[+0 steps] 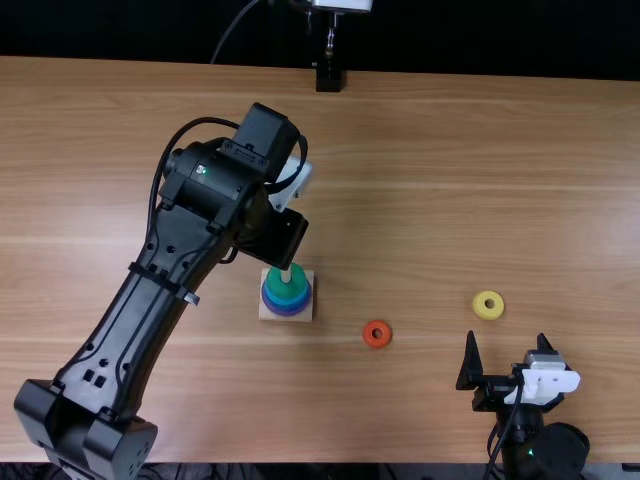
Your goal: Build the Hanoi tower: stack the rings onto the peg from bottom to top in this color order: purple, dark blue, light blue, dark green, light green, yellow, orange.
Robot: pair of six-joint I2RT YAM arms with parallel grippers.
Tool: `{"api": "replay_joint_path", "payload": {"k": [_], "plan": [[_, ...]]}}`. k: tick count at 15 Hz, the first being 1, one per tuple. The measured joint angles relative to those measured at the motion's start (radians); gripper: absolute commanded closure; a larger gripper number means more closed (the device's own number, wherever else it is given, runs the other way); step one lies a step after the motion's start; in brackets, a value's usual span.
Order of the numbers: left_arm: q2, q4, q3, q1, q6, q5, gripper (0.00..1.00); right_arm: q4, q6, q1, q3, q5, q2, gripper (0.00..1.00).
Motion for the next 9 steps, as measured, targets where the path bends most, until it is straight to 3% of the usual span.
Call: {"api": "replay_joint_path", "payload": {"k": [9], "plan": [[0.000,0.003,0.000,-0.042,-0.016,0.000,1.00,0.000,0.000,0.000,0.000,0.000,0.000,0.00]]}}
